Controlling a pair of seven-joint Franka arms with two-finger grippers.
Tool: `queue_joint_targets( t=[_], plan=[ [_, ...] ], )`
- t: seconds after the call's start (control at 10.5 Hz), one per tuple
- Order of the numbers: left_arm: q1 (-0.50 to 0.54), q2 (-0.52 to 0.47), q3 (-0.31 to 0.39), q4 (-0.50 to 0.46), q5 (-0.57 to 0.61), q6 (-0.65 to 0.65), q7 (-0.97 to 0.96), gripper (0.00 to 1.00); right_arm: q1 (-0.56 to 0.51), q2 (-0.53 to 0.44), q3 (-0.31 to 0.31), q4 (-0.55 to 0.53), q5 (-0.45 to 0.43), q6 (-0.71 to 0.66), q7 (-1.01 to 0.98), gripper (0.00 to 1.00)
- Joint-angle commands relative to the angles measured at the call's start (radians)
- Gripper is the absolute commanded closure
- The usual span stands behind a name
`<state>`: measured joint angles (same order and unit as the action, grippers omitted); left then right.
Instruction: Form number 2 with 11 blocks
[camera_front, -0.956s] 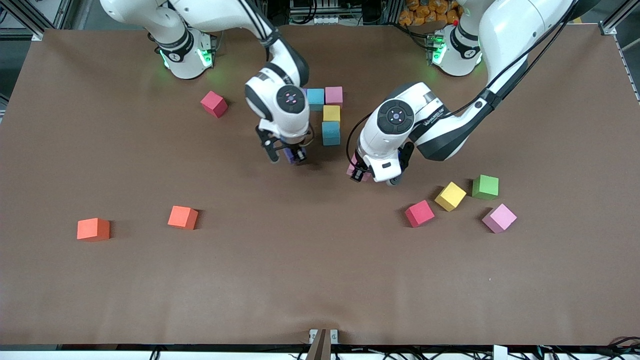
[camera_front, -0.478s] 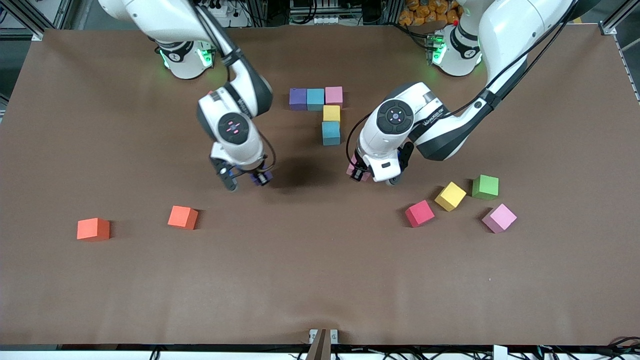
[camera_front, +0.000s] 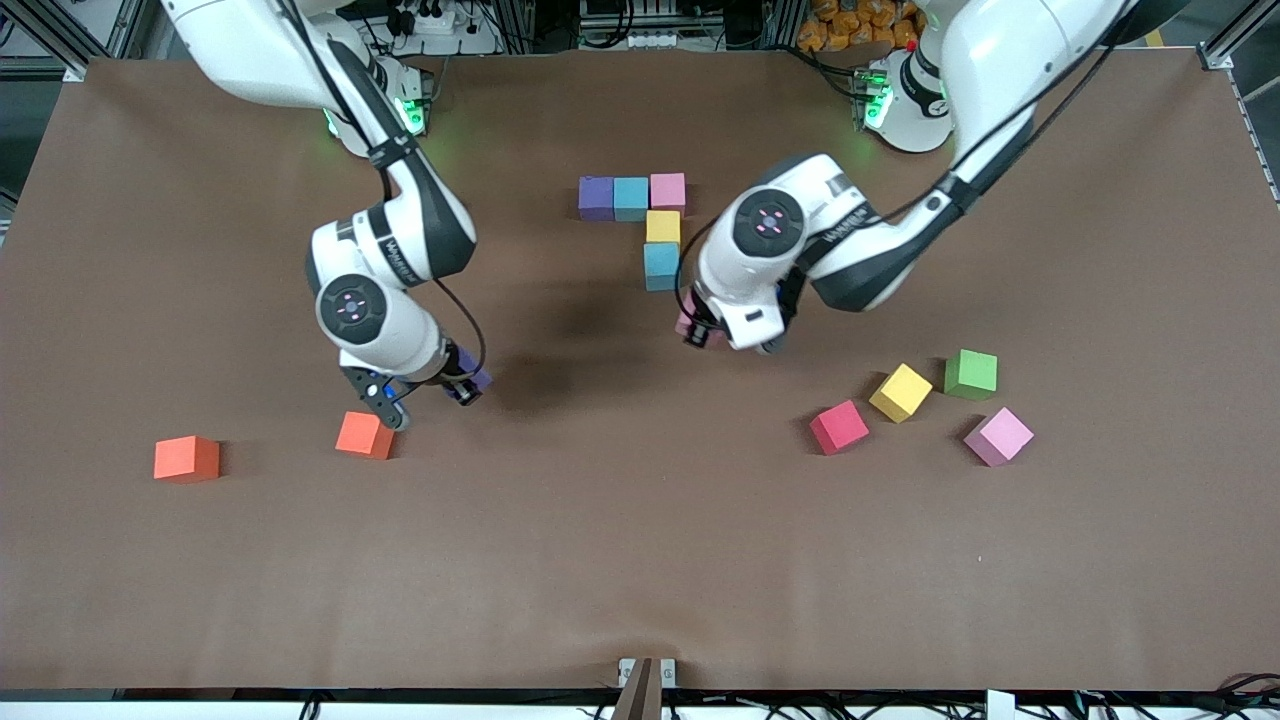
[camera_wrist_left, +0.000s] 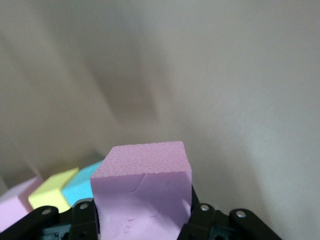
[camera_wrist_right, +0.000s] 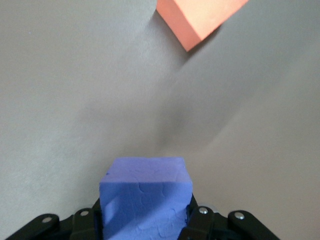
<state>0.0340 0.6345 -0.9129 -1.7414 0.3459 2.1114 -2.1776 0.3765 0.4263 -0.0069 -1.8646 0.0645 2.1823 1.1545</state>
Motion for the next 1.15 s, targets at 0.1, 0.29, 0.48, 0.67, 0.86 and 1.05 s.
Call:
queue_joint_targets(
  t=[0.1,0.29,0.48,0.67,0.86,1.05],
  plan=[
    [-0.072,0.016,0.0,0.0,-0.018,0.039,-0.193,0.58,-0.013,0.008,0.015,0.005,0.025,-0.016,-0.085,1.0],
    [-0.156,0.03,0.026,0.005,-0.012,0.126,-0.35,0.58,-0.016,0.008,0.015,0.005,0.025,-0.029,-0.155,1.0],
    [-0.283,0.039,0.109,0.022,-0.007,0.182,-0.5,0.58,-0.019,0.005,0.015,0.007,0.025,-0.039,-0.284,1.0],
    [-0.415,0.048,0.224,0.02,-0.016,0.209,-0.624,0.58,-0.036,-0.006,0.015,0.007,0.026,-0.071,-0.459,1.0],
    [-0.466,0.062,0.243,0.014,-0.01,0.209,-0.733,0.58,-0.076,-0.021,0.016,0.002,0.028,-0.081,-0.637,1.0],
    [-0.471,0.06,0.244,0.016,-0.007,0.209,-0.801,0.58,-0.077,-0.049,0.015,0.001,0.026,-0.105,-0.74,1.0]
  ],
)
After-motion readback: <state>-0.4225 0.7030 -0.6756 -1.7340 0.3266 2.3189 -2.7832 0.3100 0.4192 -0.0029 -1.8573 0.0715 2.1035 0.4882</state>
